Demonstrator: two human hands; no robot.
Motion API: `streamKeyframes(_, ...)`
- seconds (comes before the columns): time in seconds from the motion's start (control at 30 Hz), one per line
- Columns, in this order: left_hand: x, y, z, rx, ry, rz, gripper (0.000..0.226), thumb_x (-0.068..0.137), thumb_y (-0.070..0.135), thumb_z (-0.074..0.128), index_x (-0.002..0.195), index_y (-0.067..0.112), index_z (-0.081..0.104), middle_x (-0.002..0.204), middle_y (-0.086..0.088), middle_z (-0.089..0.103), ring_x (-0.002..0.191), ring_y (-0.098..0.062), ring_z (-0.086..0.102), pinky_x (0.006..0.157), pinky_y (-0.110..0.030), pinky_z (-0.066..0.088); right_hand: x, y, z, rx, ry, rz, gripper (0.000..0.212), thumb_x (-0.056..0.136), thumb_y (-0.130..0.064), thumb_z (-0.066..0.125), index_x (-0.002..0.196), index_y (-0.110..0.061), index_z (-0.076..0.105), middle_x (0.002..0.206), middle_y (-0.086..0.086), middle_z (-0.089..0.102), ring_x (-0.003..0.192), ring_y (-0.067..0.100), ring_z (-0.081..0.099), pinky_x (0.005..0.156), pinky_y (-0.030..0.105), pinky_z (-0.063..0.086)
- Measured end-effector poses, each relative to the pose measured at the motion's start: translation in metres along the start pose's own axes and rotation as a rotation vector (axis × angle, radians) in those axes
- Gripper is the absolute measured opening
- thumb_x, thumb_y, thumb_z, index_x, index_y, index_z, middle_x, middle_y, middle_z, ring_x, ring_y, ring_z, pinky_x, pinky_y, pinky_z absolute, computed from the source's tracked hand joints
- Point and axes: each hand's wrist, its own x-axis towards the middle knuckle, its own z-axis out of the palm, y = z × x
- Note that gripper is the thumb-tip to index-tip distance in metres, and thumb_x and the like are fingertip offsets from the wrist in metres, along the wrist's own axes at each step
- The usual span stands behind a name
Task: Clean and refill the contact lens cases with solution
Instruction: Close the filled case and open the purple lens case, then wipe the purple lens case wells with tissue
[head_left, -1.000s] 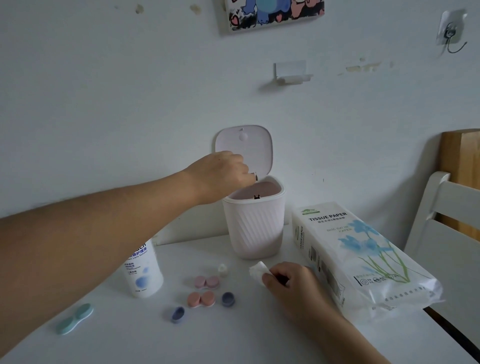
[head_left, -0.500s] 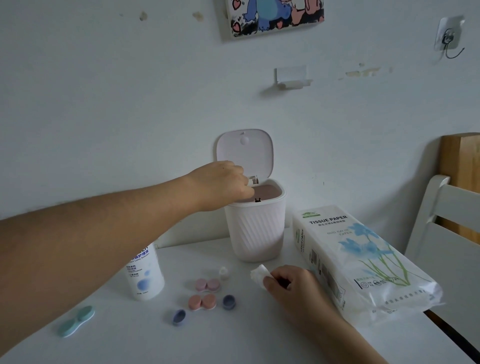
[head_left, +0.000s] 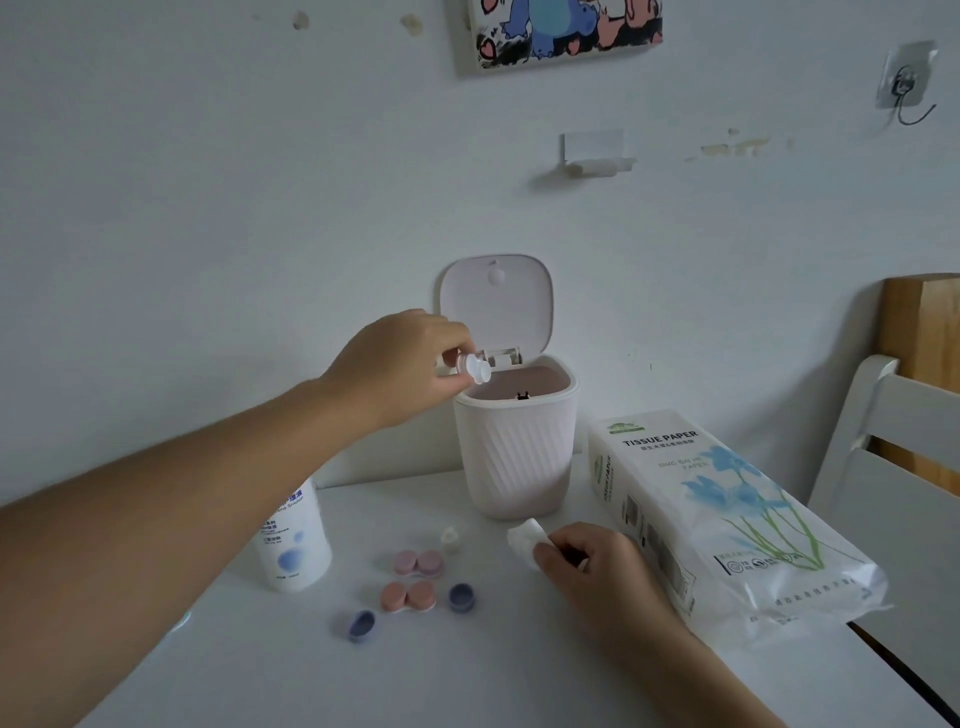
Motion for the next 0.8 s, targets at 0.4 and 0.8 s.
streamKeyframes(0.4,-0.181,0.017,0.035,-0.964,-0.047,-0.419,0.019,0.075,0.032,0.078,0.092,0.026,0.073,0.082,-0.007,0.077,0.065,-0.014,0.065,0.057,-0.042,0.054,-0.008,-0.024,-0.01,0.106,0.121,-0.045,0.024,0.089,-0.021,0.073,0.065,-0.018,0.069,0.052,-0.012,0.053,0.049,0.001,0.044,0.049,0.013,0.035)
streamKeyframes(0.8,-0.2,0.006,0.048,-1.313,0.001,-0.52,0.019,0.082,0.025,0.08,0.099,0.023,0.071,0.094,-0.015,0.078,0.093,-0.039,0.074,0.075,-0.074,0.049,0.015,-0.095,0.023,0.285,-0.229,-0.268,0.025,0.09,-0.041,0.065,0.077,-0.024,0.078,0.065,0.002,0.066,0.06,0.009,0.057,0.058,0.019,0.047)
